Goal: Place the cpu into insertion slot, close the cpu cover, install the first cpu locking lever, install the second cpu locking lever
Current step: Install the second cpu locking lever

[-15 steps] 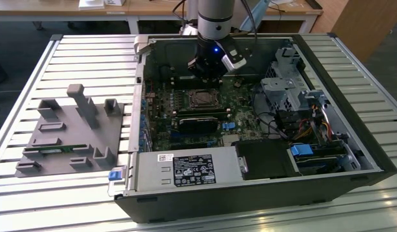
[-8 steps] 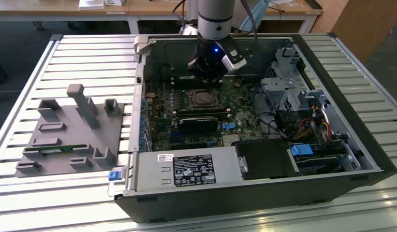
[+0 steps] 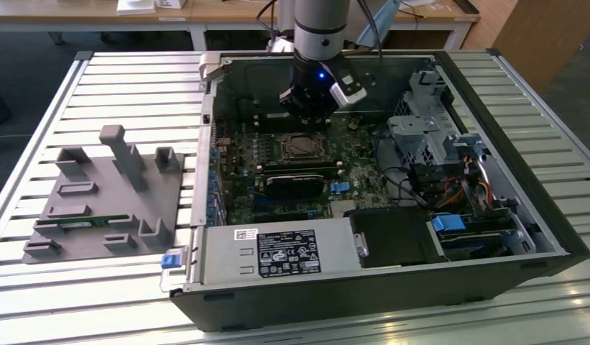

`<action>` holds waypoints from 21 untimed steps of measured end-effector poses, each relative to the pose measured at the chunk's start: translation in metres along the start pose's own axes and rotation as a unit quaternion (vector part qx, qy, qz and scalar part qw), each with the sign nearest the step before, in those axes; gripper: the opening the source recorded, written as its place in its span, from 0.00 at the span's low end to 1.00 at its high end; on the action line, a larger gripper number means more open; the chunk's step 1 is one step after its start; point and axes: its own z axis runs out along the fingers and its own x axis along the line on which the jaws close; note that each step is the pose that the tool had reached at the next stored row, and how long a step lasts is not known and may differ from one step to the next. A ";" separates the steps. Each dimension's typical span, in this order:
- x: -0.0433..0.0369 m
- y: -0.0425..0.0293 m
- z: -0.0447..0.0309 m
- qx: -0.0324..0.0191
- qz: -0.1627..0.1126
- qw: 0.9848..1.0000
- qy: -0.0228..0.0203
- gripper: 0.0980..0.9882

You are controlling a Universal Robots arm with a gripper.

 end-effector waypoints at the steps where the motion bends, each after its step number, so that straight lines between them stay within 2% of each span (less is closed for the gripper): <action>1: 0.0000 -0.0003 0.0000 0.000 0.000 1.000 0.000 0.01; 21: 0.0004 -0.0074 -0.0001 0.000 0.000 1.000 0.000 0.01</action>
